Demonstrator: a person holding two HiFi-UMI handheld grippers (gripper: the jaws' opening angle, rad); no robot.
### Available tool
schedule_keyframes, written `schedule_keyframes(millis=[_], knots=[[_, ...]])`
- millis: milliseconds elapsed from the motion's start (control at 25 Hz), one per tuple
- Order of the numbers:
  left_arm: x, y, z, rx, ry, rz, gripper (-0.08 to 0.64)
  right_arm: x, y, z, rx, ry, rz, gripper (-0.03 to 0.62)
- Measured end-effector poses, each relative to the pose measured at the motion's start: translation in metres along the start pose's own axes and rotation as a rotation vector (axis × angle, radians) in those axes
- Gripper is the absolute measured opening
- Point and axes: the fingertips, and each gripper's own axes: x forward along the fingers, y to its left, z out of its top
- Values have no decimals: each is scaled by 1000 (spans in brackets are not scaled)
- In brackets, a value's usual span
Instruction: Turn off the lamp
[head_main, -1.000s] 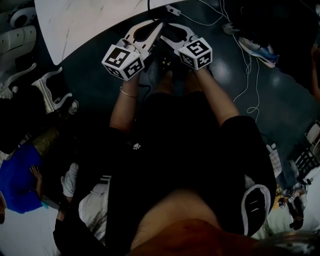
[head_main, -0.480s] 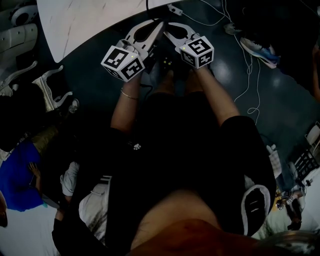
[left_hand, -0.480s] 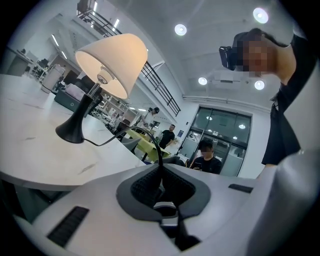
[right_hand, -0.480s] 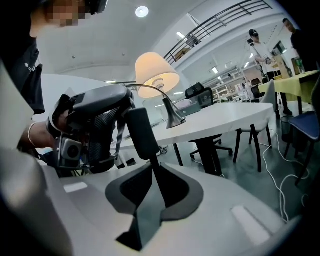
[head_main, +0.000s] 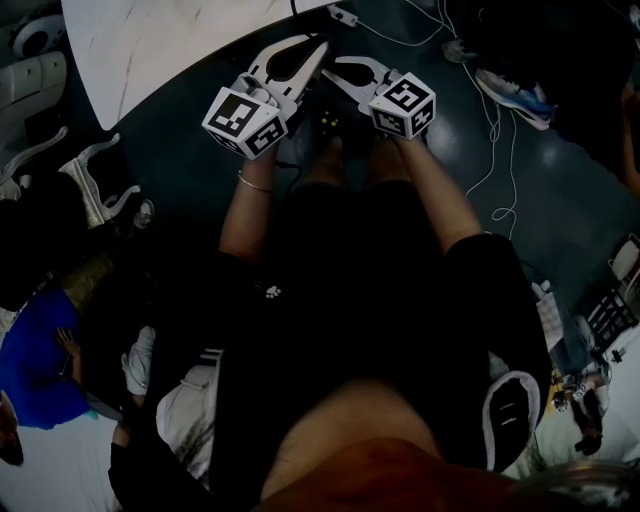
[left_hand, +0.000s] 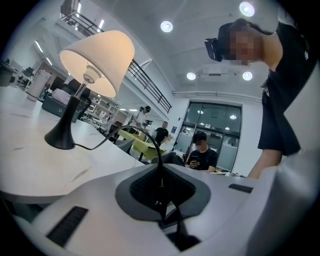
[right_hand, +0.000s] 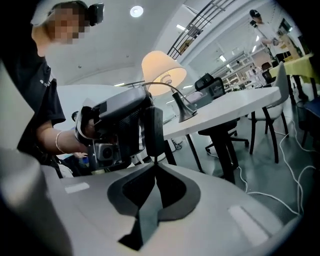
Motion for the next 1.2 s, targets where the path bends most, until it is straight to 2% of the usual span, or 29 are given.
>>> schedule_keyframes(millis=[280,760,880,1200], knots=[[1,-3,-11,-3,8,-56,21,-10,8,0,103,-53,90,13],[-3,3,-47,-85,105,-97,23,-18,19,-3,104,-45,177,14],[-4,5,-56,-117,134,-115,69,-19,20,-5,92,-36,182,14],[-1,-2,-79,-208,218,-210,126,-22,22,-8,41,-17,201,14]])
